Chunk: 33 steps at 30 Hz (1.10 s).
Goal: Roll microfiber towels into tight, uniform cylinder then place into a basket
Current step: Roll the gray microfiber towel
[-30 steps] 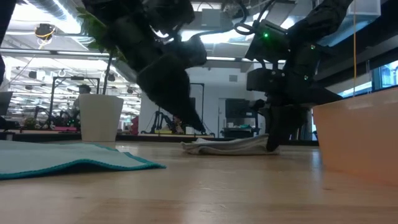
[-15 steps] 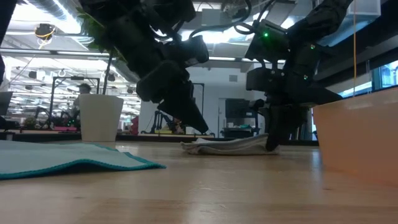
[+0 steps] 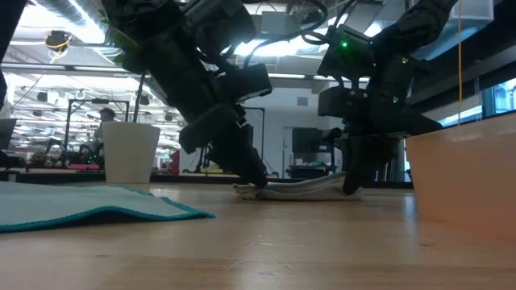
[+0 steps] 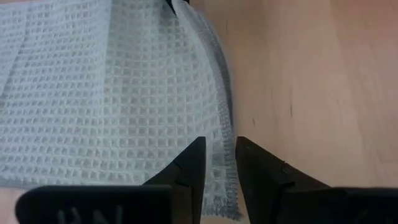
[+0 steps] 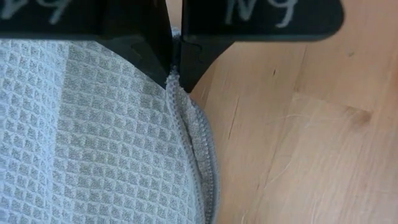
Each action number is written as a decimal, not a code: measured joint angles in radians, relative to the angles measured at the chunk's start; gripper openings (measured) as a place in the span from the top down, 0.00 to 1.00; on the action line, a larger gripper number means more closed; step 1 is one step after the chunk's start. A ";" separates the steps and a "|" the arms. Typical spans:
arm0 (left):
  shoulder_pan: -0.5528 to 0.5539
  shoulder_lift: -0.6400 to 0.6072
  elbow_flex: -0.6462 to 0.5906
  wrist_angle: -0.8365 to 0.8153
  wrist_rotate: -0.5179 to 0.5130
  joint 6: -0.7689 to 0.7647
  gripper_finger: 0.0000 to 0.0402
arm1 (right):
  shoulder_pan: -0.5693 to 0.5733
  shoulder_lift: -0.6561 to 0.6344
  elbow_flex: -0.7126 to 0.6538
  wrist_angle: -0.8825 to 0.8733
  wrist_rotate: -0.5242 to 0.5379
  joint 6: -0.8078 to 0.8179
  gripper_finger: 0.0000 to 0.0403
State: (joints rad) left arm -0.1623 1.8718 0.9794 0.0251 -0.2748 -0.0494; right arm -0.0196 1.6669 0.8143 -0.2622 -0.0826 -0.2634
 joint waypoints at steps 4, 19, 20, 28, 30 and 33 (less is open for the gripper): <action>0.000 0.006 0.000 -0.001 0.010 -0.001 0.80 | 0.000 0.000 0.000 0.000 0.000 -0.001 0.97; -0.003 0.056 0.003 0.023 0.018 0.003 0.81 | 0.000 0.000 0.000 0.004 0.000 0.000 0.97; -0.003 0.056 0.003 0.017 0.016 0.004 0.82 | 0.000 0.000 0.000 0.004 0.000 0.000 0.97; 0.006 0.054 0.004 -0.025 0.033 -0.068 0.99 | 0.000 0.000 0.000 -0.005 0.000 0.000 0.97; 0.012 0.041 0.003 -0.038 0.057 -0.106 1.00 | 0.000 0.000 0.000 -0.013 -0.001 0.000 0.97; 0.025 0.020 0.000 -0.057 0.080 -0.133 1.00 | 0.000 -0.001 0.003 -0.017 -0.021 0.016 0.97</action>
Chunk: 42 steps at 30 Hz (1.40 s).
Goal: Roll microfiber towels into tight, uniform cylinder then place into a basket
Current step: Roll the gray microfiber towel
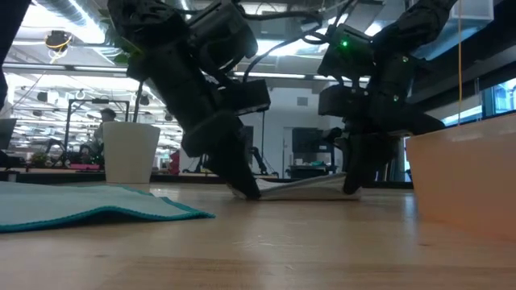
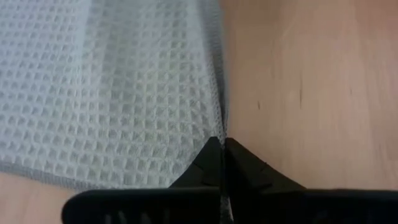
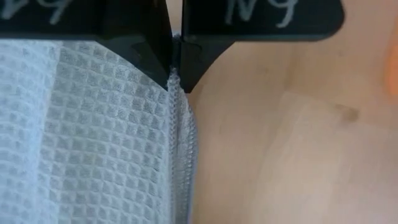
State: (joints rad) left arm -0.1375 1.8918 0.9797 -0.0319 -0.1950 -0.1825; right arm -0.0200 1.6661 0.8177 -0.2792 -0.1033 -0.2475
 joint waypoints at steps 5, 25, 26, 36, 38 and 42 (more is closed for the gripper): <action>0.045 -0.060 -0.001 -0.036 0.114 -0.029 1.00 | -0.011 0.000 0.031 -0.051 -0.082 0.036 0.97; 0.172 -0.137 0.001 -0.111 0.135 -0.146 1.00 | -0.128 0.000 0.152 -0.249 -0.122 0.268 0.97; 0.178 -0.137 0.003 -0.111 0.132 -0.138 1.00 | -0.136 0.000 0.152 -0.250 -0.117 0.280 0.97; 0.209 -0.136 0.006 -0.083 0.079 -0.091 1.00 | -0.181 0.000 0.153 -0.267 -0.050 0.349 0.97; 0.210 -0.125 0.006 -0.071 0.075 -0.061 1.00 | -0.181 0.000 0.151 -0.270 -0.042 0.348 0.97; 0.209 -0.105 0.008 -0.044 0.046 -0.044 1.00 | -0.180 0.000 0.141 -0.267 0.031 0.350 0.97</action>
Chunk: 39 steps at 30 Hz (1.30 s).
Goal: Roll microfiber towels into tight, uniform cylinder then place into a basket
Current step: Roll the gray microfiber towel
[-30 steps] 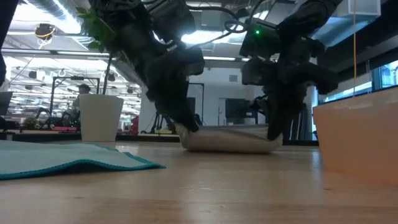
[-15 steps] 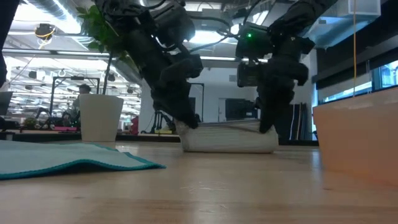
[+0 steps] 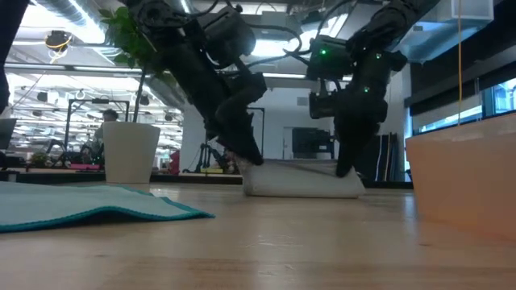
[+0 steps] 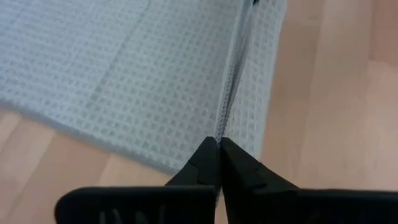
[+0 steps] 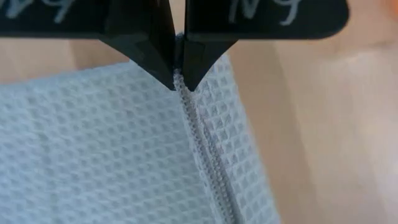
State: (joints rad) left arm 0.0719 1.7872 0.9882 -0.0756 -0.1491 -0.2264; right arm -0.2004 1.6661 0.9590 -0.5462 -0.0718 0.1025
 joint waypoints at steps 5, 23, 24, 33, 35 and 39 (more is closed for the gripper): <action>0.004 0.024 -0.001 0.041 -0.021 0.002 1.00 | 0.000 0.001 -0.003 -0.006 0.045 -0.003 0.97; 0.005 0.056 -0.003 0.089 -0.040 0.053 1.00 | -0.004 0.050 -0.002 0.020 0.038 -0.003 0.92; 0.005 0.056 -0.003 0.089 -0.042 0.053 1.00 | -0.005 0.050 -0.002 0.019 0.044 -0.003 0.90; 0.005 0.056 -0.003 0.101 -0.071 0.054 0.88 | -0.005 0.050 -0.002 0.006 0.093 0.002 0.68; 0.005 0.056 -0.003 0.118 -0.074 0.054 0.84 | -0.005 0.050 -0.002 -0.002 0.094 0.003 0.63; 0.005 0.056 -0.003 0.166 -0.088 0.054 0.80 | -0.005 0.050 -0.002 -0.023 0.128 0.050 0.56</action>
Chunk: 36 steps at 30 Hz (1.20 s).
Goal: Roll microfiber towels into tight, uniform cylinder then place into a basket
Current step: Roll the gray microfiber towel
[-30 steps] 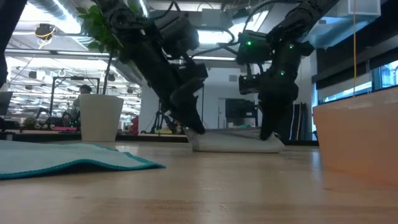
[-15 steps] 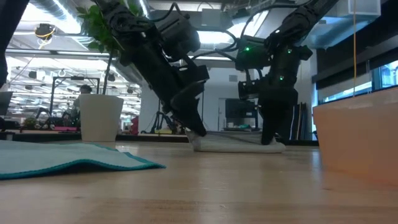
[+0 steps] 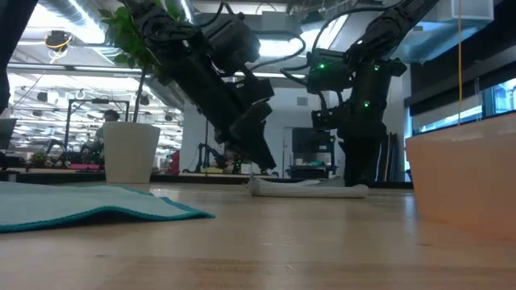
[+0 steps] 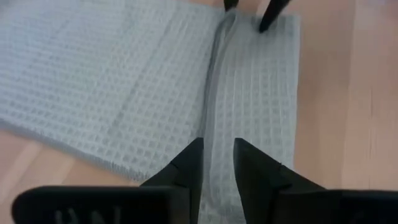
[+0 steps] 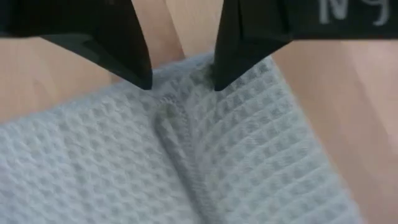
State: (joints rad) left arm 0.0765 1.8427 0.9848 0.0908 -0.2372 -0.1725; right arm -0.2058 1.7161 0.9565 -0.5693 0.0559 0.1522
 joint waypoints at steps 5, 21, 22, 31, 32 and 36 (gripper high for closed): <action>0.000 -0.016 0.000 0.033 -0.044 0.049 0.79 | 0.000 -0.002 0.000 -0.014 0.016 -0.022 0.54; -0.028 -0.162 0.002 -0.102 -0.041 0.075 0.79 | 0.060 -0.005 0.151 -0.230 -0.048 -0.193 0.54; -0.033 -0.167 0.002 -0.117 -0.041 0.075 0.79 | 0.075 -0.005 0.142 -0.227 -0.066 -0.228 0.54; -0.084 -0.178 0.002 -0.188 -0.041 0.044 0.79 | 0.172 -0.005 0.024 -0.024 -0.023 -0.367 0.54; -0.087 -0.178 0.002 -0.190 -0.041 0.044 0.79 | 0.177 -0.005 0.018 -0.012 0.001 -0.367 0.54; -0.098 -0.178 0.002 -0.191 -0.041 0.042 0.79 | 0.188 -0.005 -0.001 -0.001 0.082 -0.367 0.54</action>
State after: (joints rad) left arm -0.0217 1.6646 0.9867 -0.0998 -0.2783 -0.1306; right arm -0.0177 1.7115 0.9557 -0.5706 0.1378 -0.2150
